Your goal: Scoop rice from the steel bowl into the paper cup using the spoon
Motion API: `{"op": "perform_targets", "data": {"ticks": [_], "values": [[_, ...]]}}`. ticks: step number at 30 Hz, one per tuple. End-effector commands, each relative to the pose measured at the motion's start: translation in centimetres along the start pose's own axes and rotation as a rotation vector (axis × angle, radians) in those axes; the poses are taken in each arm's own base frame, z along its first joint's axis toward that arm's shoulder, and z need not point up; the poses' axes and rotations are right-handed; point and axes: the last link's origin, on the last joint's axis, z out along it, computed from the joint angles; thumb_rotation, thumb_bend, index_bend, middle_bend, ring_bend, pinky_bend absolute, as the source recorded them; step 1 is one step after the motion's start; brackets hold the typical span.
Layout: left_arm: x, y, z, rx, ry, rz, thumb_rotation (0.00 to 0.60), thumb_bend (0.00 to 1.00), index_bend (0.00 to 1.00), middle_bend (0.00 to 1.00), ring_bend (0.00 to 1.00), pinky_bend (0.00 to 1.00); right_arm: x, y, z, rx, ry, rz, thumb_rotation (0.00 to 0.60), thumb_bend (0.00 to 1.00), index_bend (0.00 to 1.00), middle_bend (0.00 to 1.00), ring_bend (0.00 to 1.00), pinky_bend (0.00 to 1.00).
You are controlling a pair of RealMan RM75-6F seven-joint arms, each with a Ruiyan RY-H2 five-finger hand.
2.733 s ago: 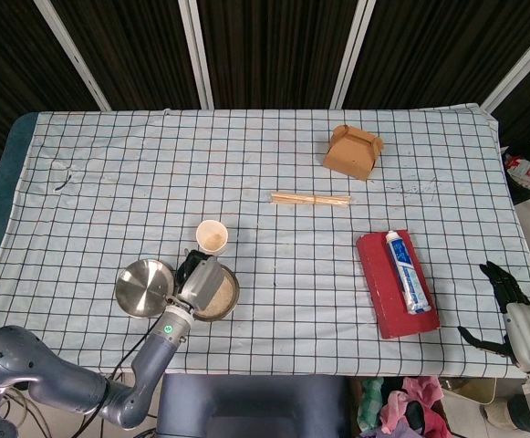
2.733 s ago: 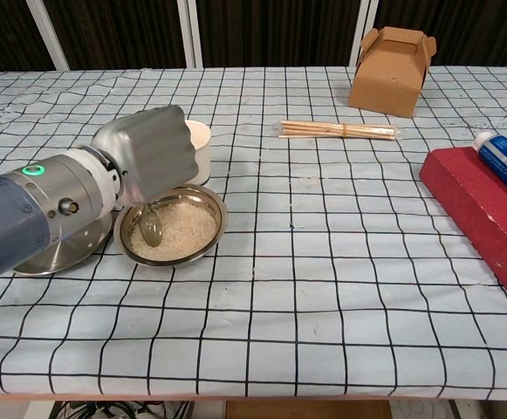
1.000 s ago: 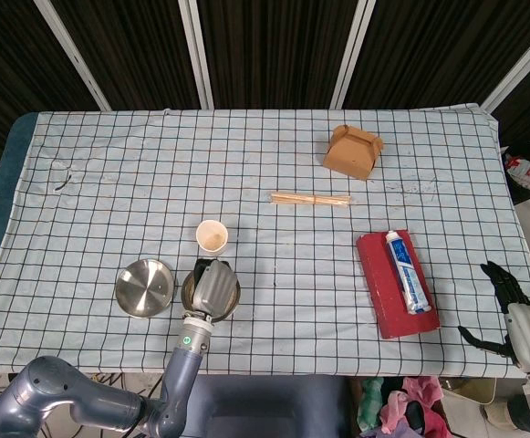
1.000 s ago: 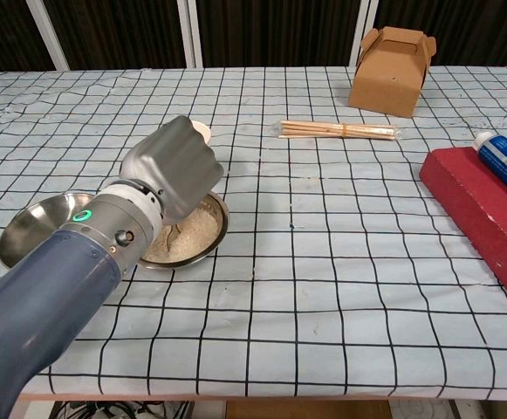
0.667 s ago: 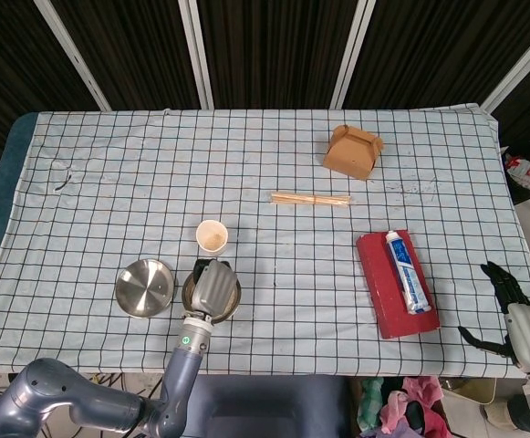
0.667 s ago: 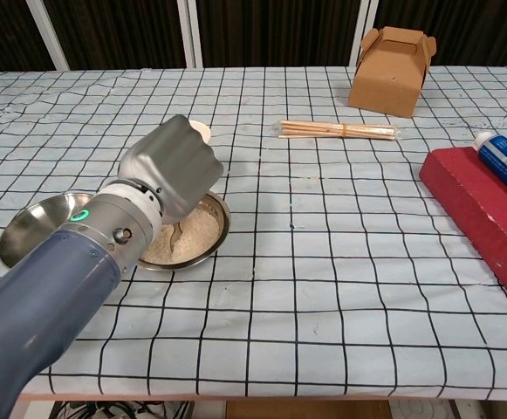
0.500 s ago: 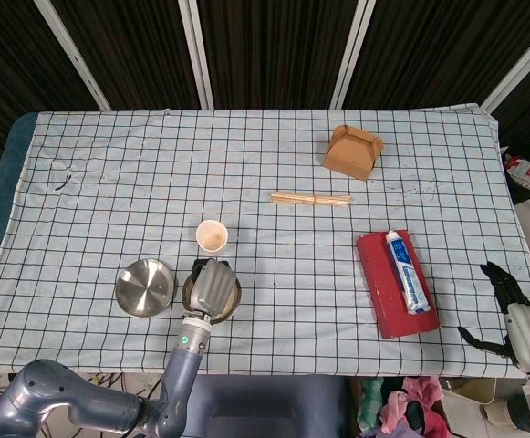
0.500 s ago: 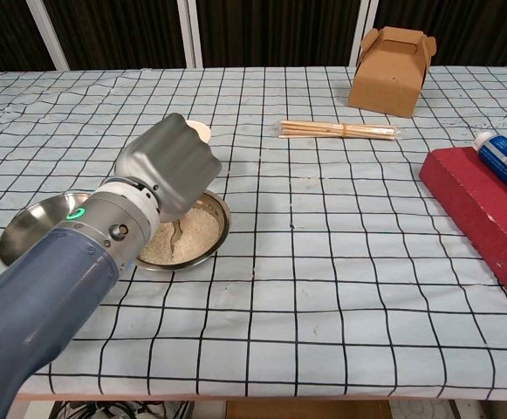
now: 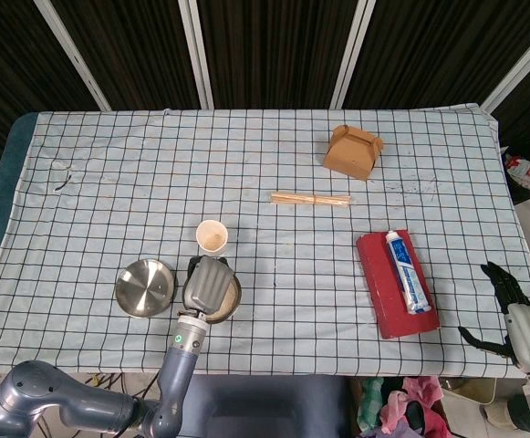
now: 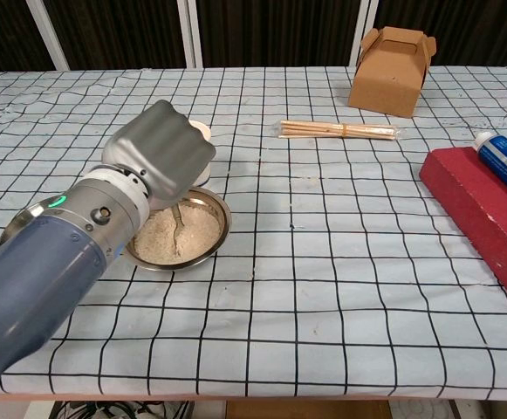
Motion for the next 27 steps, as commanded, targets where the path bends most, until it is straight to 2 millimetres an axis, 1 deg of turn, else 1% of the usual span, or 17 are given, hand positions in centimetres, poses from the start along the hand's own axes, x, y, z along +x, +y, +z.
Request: {"op": "perform_targets", "data": {"ticks": [1,10,27], "values": [[0.0,-0.3,-0.1,0.005,-0.001,-0.015,0.6,0.5,0.8,1.0,1.0,1.0,0.0,0.0,0.0,0.0,-0.001,0.0,0.6,0.16,0.0,0.0,0.0,0.18],[-0.4,-1.0,-0.2,0.01,-0.007,-0.061,0.6,0.5,0.8,1.0,1.0,1.0,-0.1,0.0,0.0,0.001,-0.002,0.0,0.6,0.16,0.0,0.0,0.0,0.18],[-1.6,-1.9,-1.3,0.016,0.016,-0.264,0.6,0.5,0.8,1.0,1.0,1.0,-0.1,0.0,-0.1,0.001,-0.005,0.002,0.6,0.16,0.0,0.0,0.0,0.18]]}}
